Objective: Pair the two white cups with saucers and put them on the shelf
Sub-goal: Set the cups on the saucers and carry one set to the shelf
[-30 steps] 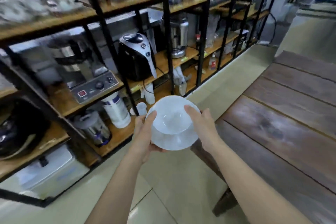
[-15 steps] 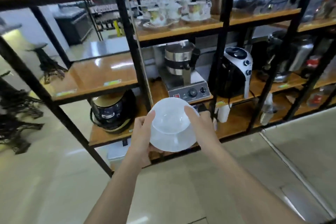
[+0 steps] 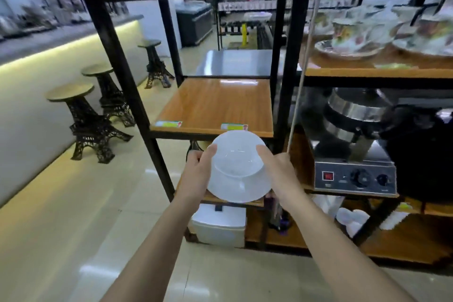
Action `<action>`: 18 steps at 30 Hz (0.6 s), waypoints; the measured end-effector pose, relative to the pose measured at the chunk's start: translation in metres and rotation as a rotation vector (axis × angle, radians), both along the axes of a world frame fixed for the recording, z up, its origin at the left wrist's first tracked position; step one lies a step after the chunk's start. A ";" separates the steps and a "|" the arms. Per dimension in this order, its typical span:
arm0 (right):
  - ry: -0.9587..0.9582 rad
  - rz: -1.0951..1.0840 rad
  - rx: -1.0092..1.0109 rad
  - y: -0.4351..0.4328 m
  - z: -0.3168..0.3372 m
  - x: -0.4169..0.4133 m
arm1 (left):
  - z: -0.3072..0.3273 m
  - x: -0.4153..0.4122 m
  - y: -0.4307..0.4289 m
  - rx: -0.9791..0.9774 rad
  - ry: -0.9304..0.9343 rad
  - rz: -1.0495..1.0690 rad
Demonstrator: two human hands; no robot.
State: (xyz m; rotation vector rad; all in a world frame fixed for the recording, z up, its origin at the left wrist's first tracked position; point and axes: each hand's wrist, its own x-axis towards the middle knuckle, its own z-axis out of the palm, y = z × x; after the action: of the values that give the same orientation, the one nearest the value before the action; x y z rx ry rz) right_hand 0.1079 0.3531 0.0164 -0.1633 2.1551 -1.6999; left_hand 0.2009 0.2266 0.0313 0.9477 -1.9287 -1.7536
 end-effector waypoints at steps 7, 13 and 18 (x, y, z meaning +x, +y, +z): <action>0.034 0.120 -0.009 -0.088 -0.004 -0.087 | -0.009 -0.075 -0.080 0.057 0.032 0.113; -0.013 0.152 -0.028 -0.158 -0.001 -0.146 | -0.009 -0.136 -0.152 0.093 0.003 0.137; 0.045 0.133 -0.015 -0.217 0.002 -0.190 | -0.010 -0.188 -0.219 0.086 -0.070 0.147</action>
State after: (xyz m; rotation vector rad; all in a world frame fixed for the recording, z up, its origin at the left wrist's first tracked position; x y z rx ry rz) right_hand -0.0817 0.1357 0.0187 -0.3436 2.1137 -1.6519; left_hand 0.0127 0.0072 0.0215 1.1645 -1.7870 -1.7513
